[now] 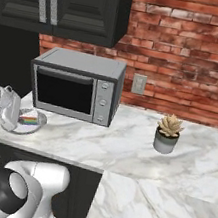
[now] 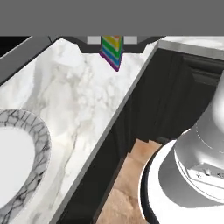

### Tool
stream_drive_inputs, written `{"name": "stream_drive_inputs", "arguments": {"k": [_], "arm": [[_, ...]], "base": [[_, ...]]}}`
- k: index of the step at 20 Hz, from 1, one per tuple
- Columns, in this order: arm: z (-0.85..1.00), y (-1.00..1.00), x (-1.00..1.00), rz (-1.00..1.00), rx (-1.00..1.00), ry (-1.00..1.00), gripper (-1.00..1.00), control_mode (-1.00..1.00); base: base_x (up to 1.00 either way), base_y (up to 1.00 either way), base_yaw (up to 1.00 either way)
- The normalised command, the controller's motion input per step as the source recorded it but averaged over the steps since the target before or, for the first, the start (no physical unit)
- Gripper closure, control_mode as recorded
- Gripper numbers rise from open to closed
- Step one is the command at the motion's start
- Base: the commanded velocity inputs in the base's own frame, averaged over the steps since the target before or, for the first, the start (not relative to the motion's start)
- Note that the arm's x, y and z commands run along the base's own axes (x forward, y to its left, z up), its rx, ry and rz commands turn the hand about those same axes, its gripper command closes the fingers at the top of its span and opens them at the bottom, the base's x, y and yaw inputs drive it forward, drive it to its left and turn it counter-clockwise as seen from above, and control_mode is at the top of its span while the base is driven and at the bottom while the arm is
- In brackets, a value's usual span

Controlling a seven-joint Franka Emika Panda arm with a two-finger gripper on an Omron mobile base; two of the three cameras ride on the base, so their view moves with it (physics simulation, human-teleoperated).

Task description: Take the baked cake out of the oven and place it on the plate for cooling. Then close the oven door.

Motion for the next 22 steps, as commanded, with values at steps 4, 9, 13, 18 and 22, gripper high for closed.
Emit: {"name": "stream_drive_inputs", "arguments": {"k": [4,9,13,18,22], "arm": [[-0.16,0.05,1.00,0.25,0.26,0.14,1.00,-1.00],[-0.29,0.61,0.84,0.42,0.14,0.18,1.00,-1.00],[-0.14,1.00,0.31,0.31,0.01,0.20,1.00,-1.00],[-0.07,0.75,0.08,0.05,0.00,0.23,1.00,-1.00],[-0.27,0.31,0.04,0.00,0.00,0.18,1.00,-1.00]], "base": [[0.00,0.00,0.00],[0.00,0.00,0.00],[0.00,0.00,0.00],[0.00,0.00,0.00],[0.00,0.00,0.00]]}}
